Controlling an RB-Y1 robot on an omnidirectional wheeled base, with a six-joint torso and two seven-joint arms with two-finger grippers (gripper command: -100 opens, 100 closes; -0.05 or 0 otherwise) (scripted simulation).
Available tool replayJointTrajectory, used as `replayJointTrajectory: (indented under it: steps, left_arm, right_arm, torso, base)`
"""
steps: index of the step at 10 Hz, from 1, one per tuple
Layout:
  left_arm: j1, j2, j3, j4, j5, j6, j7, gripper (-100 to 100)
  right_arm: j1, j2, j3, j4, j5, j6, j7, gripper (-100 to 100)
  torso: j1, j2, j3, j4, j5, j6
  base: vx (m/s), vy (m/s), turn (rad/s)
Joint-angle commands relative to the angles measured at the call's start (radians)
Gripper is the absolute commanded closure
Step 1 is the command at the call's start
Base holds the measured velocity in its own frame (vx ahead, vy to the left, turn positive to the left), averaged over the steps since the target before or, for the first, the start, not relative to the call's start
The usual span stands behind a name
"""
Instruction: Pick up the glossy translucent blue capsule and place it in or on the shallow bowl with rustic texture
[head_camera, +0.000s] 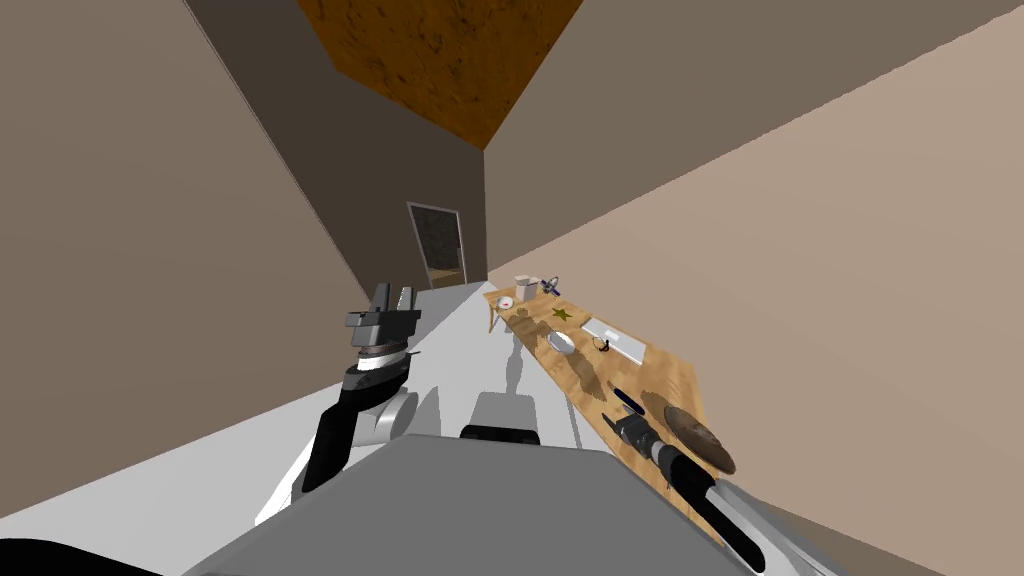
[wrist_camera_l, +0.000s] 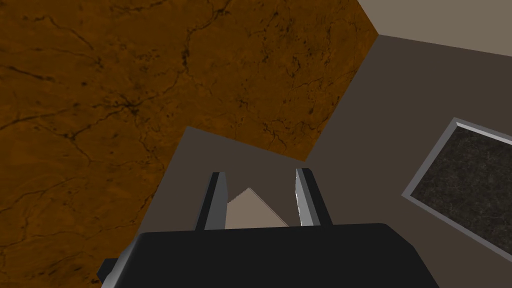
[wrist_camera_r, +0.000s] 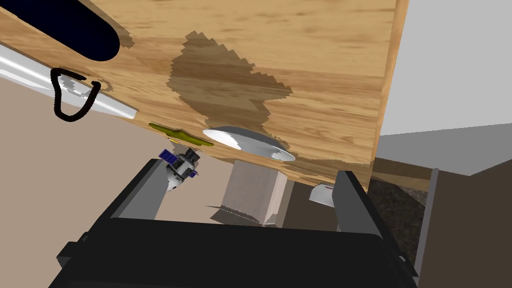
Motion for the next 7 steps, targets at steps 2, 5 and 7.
replayJointTrajectory:
  steps: [2, 5, 7]
  left_arm:
    - [0.0, 0.0, 0.0, 0.0, 0.0, 0.0, 0.0, 0]
    - [0.0, 0.0, 0.0, 0.0, 0.0, 0.0, 0.0, 0]
    - [0.0, 0.0, 0.0, 0.0, 0.0, 0.0, 0.0, 0]
  right_arm:
    - [0.002, -0.035, 0.018, 0.074, 0.015, 0.0, 0.012, -100]
    - [-0.002, -0.061, 0.037, 0.134, 0.028, 0.0, 0.022, -100]
    - [-0.005, -0.085, 0.056, 0.192, 0.04, -0.003, 0.031, -100]
  torso:
    - [0.001, -0.001, -0.001, 0.0, 0.0, 0.0]
    - [0.0, -0.001, -0.001, 0.0, 0.0, 0.0]
    - [-0.001, 0.001, 0.0, 0.0, 0.0, 0.0]
  base:
    - [0.09, 0.058, 0.093]
    - [0.072, 0.04, 0.057]
    - [0.062, 0.027, 0.094]
